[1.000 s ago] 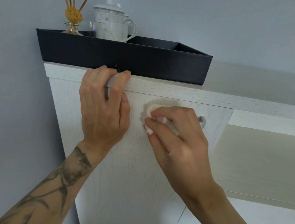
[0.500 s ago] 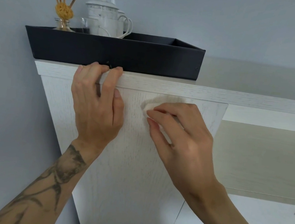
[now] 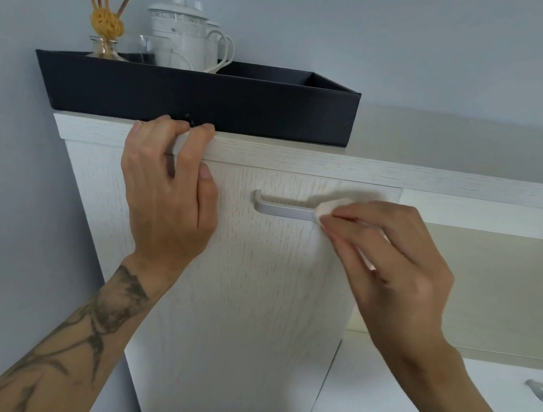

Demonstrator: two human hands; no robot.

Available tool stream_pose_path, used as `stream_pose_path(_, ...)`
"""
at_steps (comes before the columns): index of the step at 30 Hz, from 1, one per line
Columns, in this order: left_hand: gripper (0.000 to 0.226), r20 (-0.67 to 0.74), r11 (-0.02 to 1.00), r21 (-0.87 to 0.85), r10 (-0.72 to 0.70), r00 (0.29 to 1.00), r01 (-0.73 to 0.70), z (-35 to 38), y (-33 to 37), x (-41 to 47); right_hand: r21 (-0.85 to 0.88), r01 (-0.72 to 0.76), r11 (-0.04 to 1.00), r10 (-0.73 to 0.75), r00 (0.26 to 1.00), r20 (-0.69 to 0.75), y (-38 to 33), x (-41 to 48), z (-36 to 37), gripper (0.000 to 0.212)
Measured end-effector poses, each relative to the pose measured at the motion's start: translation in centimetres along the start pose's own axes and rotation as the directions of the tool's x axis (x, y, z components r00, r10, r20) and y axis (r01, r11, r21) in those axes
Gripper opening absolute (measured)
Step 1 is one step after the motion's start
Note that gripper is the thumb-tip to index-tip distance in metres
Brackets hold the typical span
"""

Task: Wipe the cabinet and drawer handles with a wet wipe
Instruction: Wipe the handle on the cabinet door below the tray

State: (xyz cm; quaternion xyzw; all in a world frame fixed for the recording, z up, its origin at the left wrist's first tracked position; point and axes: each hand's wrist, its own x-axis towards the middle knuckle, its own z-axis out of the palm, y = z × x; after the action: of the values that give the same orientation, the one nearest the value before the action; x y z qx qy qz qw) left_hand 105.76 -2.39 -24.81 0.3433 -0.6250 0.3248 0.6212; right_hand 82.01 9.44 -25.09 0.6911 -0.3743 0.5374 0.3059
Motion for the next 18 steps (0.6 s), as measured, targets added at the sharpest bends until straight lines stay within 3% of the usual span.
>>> stream_pose_path(4,0.036,0.004,1.000,0.005,-0.009,1.000,0.009,0.0,0.2,0.0,0.106,-0.154,0.982,0.158,0.987,-0.033,1.2,-0.8,-0.9,0.008)
stream_pose_path(8,0.035,0.003,1.000,0.010,-0.019,1.000,0.019,0.2,0.2,0.0,0.287,-0.340,0.896,0.366,0.930,-0.039,0.2,-1.2,0.0,0.019)
stream_pose_path(15,0.039,-0.016,1.000,0.019,-0.016,1.000,0.017,0.3,0.3,0.2,0.429,-0.456,0.780,0.490,0.871,0.034,-0.2,-0.9,-0.3,0.023)
stream_pose_path(18,0.041,-0.016,0.999,0.026,-0.034,0.999,0.035,0.4,0.4,0.2,0.345,-0.439,0.830,0.483,0.874,-0.048,-1.2,-1.4,-0.1,0.023)
